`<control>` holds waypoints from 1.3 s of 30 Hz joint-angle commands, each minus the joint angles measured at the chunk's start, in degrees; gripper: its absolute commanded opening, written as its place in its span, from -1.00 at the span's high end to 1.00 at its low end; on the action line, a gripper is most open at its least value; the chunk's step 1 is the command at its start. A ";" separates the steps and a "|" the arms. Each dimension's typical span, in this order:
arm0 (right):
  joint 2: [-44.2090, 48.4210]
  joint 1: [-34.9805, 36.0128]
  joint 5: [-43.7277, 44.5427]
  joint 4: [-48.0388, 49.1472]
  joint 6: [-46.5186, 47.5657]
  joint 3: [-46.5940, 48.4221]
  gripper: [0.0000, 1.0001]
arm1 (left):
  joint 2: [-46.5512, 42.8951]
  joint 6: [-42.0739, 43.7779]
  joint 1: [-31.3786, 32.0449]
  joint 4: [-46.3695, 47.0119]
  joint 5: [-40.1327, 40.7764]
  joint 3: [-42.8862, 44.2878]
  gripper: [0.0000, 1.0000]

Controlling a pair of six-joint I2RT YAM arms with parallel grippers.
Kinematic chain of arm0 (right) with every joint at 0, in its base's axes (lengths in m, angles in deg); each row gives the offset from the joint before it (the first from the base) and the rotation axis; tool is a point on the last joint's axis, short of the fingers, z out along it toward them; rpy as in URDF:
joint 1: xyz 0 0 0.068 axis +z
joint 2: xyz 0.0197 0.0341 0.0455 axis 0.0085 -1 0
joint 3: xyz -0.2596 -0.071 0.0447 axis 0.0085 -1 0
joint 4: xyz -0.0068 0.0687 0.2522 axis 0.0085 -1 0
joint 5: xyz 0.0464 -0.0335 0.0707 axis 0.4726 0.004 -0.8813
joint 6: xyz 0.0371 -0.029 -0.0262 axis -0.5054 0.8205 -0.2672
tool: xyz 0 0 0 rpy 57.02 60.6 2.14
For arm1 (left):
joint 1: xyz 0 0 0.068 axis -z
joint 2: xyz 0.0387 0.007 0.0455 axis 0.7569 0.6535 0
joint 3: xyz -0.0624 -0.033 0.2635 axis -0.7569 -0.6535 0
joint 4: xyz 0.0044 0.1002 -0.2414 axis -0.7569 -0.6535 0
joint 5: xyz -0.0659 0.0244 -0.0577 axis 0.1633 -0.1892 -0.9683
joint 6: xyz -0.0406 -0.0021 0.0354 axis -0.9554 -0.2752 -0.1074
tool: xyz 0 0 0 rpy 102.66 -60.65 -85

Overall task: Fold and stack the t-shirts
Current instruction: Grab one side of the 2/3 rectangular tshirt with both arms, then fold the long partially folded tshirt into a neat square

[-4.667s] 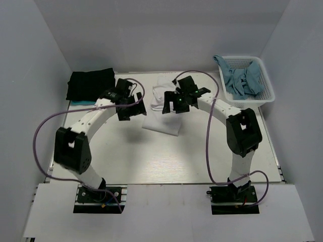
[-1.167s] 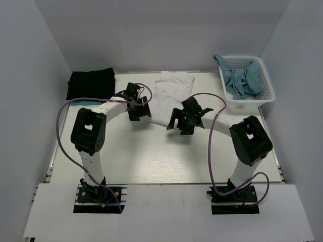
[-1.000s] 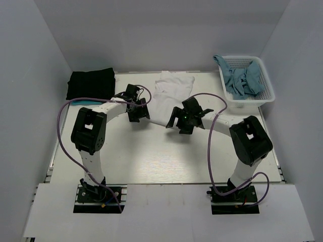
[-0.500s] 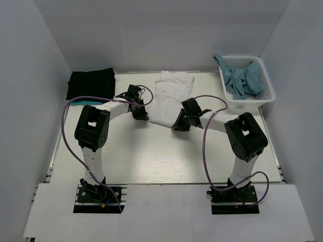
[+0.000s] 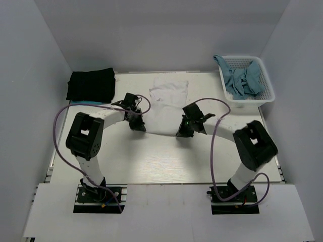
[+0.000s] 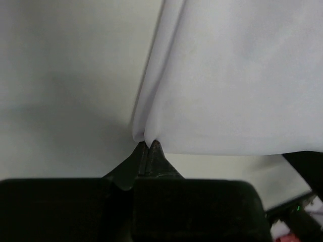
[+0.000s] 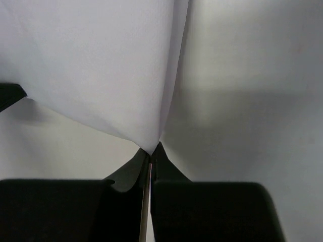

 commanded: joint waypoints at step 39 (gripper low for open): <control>9.88 -4.39 4.39 -27.48 3.14 22.27 1.00 | -1.22 -1.33 0.33 -28.63 7.96 33.47 1.00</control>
